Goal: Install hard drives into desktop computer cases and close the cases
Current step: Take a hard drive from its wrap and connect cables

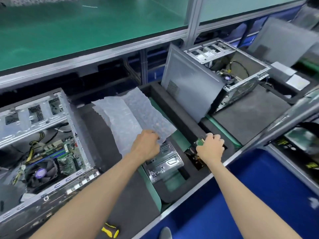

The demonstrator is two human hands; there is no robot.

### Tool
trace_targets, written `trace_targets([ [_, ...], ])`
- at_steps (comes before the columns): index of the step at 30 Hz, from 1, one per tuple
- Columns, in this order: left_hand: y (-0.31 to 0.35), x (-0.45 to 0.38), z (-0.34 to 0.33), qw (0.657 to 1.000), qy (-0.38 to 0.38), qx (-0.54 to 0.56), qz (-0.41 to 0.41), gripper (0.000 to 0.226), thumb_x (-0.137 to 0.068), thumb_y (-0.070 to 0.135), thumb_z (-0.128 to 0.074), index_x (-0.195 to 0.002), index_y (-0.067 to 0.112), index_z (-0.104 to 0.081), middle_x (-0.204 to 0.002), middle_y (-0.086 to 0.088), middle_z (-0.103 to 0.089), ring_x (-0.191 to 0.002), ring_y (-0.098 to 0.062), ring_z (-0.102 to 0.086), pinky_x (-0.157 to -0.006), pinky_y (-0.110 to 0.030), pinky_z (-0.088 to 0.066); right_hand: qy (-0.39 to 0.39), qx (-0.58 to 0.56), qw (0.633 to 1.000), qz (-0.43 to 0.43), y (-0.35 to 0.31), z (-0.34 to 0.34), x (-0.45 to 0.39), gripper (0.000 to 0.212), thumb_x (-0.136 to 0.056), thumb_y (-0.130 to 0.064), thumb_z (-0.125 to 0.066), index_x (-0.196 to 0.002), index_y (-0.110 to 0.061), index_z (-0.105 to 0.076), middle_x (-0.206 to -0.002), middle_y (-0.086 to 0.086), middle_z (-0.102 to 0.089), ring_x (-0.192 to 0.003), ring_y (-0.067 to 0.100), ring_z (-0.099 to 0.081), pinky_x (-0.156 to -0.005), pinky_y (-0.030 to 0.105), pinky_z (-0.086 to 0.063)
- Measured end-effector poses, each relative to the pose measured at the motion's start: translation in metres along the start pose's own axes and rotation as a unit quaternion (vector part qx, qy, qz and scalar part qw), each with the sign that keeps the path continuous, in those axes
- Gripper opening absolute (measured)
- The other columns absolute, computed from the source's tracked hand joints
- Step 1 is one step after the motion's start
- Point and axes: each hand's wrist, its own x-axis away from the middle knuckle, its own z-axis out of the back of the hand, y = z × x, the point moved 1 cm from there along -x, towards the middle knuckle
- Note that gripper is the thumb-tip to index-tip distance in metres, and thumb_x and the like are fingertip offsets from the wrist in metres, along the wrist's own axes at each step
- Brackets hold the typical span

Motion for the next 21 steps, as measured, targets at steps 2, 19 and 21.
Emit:
trace_targets([
  [2,0.007,-0.009,-0.005,1.0,0.0,0.008,-0.007,0.035,-0.091,0.015,-0.053,-0.122,0.013,-0.07,-0.137,-0.009,-0.058,-0.125,-0.032,-0.053,-0.1,-0.038,-0.044,-0.039,0.06,0.997,-0.016,0.016,-0.001,-0.005,0.057,-0.085,-0.03,-0.072,-0.131,-0.011,-0.045,-0.136,0.016,-0.043,-0.128,0.037,-0.04,-0.101,0.048,-0.039],
  [19,-0.061,-0.038,0.003,0.842,0.187,0.186,0.47,0.084,-0.077,0.021,-0.071,-0.144,0.017,-0.021,-0.151,-0.019,-0.021,-0.132,-0.046,-0.027,-0.107,-0.054,-0.033,0.016,-0.041,0.986,0.164,-0.011,0.023,-0.025,0.027,-0.08,-0.003,-0.062,-0.092,-0.01,-0.038,-0.071,0.004,-0.051,-0.062,0.025,-0.05,-0.052,0.037,-0.038],
  [21,-0.071,-0.038,0.0,0.81,0.173,0.257,0.499,0.094,-0.074,0.013,-0.077,-0.144,0.021,-0.014,-0.149,-0.02,-0.02,-0.127,-0.046,-0.033,-0.102,-0.052,-0.037,0.044,-0.096,0.982,0.155,-0.022,0.034,-0.028,0.028,-0.078,-0.005,-0.063,-0.094,-0.011,-0.041,-0.075,0.004,-0.054,-0.065,0.025,-0.05,-0.056,0.038,-0.042],
])
